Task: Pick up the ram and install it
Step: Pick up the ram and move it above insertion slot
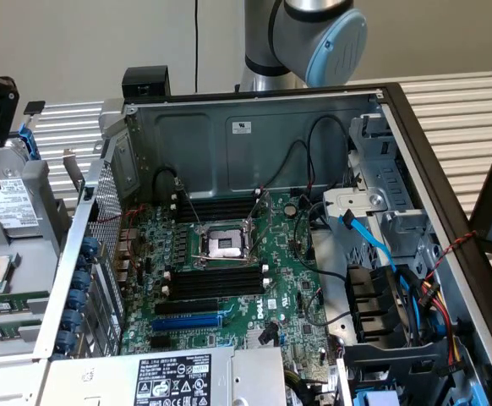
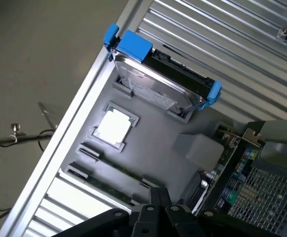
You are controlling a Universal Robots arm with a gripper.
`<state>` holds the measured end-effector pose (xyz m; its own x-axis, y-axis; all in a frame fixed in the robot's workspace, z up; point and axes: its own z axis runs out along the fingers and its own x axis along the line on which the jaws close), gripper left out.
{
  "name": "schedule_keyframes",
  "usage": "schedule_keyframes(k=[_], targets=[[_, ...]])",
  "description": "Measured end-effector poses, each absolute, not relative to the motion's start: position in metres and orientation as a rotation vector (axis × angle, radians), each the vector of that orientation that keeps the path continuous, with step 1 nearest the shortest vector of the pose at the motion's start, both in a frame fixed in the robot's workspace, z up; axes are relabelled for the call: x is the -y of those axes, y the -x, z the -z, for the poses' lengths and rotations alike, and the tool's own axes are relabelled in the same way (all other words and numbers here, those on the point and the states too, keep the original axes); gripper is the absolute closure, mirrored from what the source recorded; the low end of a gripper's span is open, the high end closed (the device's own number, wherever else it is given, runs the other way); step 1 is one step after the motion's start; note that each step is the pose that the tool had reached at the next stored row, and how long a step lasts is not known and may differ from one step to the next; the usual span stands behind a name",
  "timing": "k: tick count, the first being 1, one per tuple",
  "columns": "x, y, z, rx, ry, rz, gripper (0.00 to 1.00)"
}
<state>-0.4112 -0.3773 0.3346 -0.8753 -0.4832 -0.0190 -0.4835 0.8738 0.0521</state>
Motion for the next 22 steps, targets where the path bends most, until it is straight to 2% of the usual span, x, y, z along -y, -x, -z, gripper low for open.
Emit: schedule_keyframes(k=[15, 16, 17, 19, 20, 22], targets=[[0.377, 0.430, -0.321, -3.018, 0.880, -0.073, 0.90], [0.377, 0.431, -0.321, -3.018, 0.883, -0.071, 0.89], [0.377, 0.432, -0.321, -3.018, 0.886, -0.069, 0.83], [0.377, 0.433, -0.320, -3.019, 0.893, -0.064, 0.83], [0.377, 0.434, -0.320, -3.019, 0.898, -0.062, 0.76], [0.378, 0.435, -0.319, -3.018, 0.908, -0.058, 0.76]])
